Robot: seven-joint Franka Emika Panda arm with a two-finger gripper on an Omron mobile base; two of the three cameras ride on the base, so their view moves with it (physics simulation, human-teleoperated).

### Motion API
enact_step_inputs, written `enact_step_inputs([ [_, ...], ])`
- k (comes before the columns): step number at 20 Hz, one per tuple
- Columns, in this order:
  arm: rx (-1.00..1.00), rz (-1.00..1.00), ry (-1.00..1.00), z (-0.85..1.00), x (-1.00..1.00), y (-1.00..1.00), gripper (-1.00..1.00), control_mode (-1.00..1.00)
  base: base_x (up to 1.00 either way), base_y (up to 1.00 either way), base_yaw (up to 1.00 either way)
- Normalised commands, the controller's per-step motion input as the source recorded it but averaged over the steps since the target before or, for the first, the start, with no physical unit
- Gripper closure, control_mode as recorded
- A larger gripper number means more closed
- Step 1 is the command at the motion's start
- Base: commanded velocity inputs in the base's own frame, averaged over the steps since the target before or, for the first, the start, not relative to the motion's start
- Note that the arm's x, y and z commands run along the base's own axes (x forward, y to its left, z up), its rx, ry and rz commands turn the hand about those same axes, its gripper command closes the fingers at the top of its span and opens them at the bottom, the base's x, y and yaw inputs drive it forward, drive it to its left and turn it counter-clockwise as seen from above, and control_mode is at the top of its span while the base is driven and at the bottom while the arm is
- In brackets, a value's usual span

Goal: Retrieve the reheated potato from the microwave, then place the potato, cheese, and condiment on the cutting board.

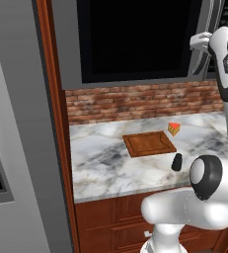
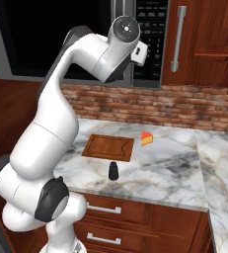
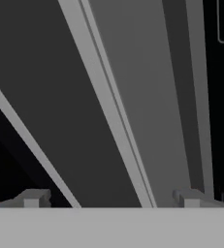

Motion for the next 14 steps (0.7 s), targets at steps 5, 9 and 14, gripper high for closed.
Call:
enact_step_inputs([
  [5,0.0,0.0,0.0,-0.01,0.32,-0.01,-1.0,-1.0,0.0,0.0,0.0],
  [9,0.0,0.0,-0.01,-0.02,0.26,0.01,1.0,-1.0,0.0,0.0,0.0],
  [14,0.0,0.03,-0.05,-0.01,0.05,0.1,1.0,-1.0,0.0,0.0,0.0],
])
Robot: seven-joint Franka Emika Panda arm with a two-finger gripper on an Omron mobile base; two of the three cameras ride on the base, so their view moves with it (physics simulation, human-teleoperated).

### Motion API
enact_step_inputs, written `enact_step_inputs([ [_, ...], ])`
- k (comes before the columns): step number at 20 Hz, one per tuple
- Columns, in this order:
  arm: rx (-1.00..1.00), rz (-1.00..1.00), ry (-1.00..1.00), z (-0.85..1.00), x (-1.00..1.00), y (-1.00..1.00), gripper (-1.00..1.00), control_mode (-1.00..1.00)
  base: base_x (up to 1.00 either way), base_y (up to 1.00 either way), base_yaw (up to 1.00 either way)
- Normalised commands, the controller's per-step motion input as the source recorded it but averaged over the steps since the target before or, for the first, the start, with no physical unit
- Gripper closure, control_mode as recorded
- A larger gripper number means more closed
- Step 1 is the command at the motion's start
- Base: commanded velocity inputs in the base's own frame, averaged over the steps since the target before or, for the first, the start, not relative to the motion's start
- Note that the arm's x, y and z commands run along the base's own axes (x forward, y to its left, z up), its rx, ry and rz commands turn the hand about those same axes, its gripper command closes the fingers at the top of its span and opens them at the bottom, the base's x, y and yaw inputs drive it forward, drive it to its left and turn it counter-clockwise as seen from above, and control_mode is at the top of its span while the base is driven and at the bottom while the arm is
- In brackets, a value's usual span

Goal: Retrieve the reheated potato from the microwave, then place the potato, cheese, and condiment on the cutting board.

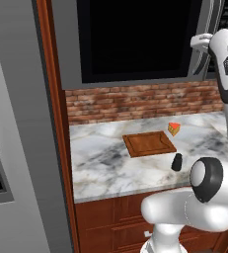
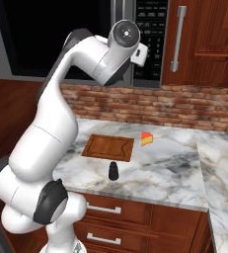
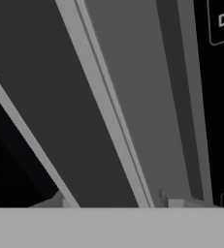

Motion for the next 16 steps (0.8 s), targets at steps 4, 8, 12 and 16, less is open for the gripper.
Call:
enact_step_inputs([
  [4,0.05,0.08,-0.07,0.0,-0.18,0.19,1.0,-1.0,0.0,0.0,0.0],
  [8,0.07,0.12,-0.12,0.0,-0.4,0.2,1.0,-1.0,0.0,0.0,0.0],
  [12,0.0,0.1,-0.05,0.02,-0.67,0.22,1.0,-1.0,0.0,0.0,0.0],
  [16,0.0,0.03,0.0,0.06,-0.83,0.19,1.0,-1.0,0.0,0.0,0.0],
])
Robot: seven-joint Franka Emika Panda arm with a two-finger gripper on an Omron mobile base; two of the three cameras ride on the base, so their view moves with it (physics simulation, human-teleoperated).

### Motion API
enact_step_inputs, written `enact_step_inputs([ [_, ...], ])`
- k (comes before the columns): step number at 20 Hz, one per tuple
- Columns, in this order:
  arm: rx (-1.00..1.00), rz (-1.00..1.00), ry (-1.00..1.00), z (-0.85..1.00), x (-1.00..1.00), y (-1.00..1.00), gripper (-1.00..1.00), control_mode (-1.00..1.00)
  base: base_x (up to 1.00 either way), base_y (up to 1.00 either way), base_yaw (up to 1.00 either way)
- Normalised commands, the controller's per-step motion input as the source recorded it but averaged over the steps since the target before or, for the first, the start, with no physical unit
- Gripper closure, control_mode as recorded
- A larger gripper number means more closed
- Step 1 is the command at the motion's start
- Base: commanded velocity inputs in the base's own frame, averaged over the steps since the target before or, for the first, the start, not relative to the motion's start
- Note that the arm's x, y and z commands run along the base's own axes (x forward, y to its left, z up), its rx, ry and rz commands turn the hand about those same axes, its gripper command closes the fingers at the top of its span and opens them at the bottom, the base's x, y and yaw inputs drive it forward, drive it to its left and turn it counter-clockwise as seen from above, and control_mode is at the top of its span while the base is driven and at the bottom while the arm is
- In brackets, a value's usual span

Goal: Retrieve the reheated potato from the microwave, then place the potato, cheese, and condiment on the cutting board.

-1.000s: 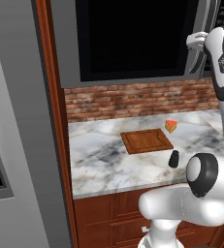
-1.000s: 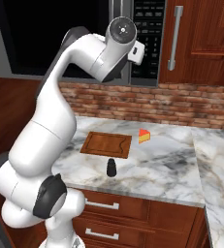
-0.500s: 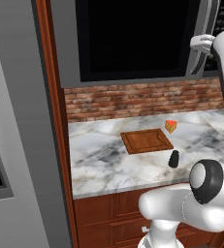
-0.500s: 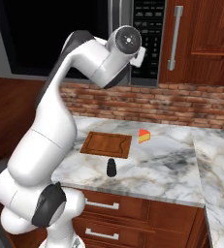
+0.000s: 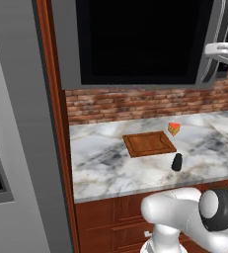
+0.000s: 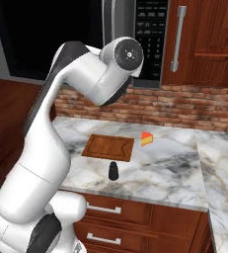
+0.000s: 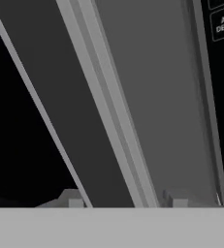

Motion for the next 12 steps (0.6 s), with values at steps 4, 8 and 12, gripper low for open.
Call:
enact_step_inputs([
  [4,0.0,0.01,0.0,0.1,-0.87,0.2,1.0,-1.0,0.0,0.0,0.0],
  [8,0.0,0.0,0.0,0.1,-0.88,0.2,1.0,-1.0,0.0,0.0,0.0],
  [12,0.0,0.0,0.0,0.08,-0.89,0.25,1.0,-1.0,0.0,0.0,0.0],
])
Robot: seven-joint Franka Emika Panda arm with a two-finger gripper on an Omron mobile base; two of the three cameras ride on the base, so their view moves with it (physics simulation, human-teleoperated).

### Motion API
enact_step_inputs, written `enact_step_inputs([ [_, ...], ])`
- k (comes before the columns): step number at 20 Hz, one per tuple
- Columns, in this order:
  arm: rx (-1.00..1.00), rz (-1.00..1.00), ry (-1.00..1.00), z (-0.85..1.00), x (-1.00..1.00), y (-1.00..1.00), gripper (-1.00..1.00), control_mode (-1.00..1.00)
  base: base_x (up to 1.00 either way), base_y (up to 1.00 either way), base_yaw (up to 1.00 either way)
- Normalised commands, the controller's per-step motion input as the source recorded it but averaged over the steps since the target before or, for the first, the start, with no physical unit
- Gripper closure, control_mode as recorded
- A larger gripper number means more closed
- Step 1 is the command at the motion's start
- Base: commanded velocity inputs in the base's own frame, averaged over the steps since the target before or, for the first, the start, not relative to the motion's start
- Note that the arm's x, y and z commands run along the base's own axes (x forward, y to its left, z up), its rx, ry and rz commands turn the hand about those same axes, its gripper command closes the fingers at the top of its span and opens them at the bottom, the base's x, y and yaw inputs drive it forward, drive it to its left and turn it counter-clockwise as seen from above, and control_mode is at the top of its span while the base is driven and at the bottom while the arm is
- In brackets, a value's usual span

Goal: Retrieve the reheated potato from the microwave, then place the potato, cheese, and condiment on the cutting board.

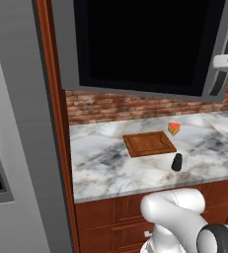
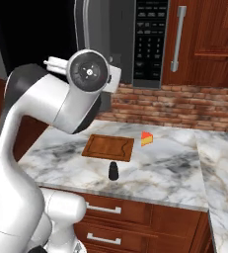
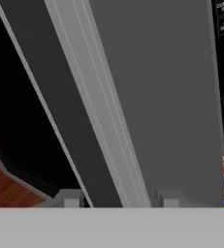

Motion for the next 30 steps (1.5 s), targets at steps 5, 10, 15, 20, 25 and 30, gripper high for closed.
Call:
enact_step_inputs([
  [5,0.0,0.0,0.0,0.08,-0.84,0.3,1.0,-1.0,0.0,0.0,0.0],
  [10,0.0,0.0,0.0,0.07,-0.77,0.35,1.0,-1.0,0.0,0.0,0.0],
  [15,0.0,0.0,0.01,0.04,-0.69,0.38,1.0,-1.0,0.0,0.0,0.0],
  [20,-0.06,-0.03,0.11,0.01,-0.48,0.23,-1.0,-1.0,0.0,0.0,0.0],
  [25,-0.04,-0.05,0.11,0.02,-0.53,-0.3,-1.0,-1.0,0.0,0.0,0.0],
  [30,0.0,-0.1,0.01,0.15,-0.74,-0.39,-1.0,-1.0,0.0,0.0,0.0],
])
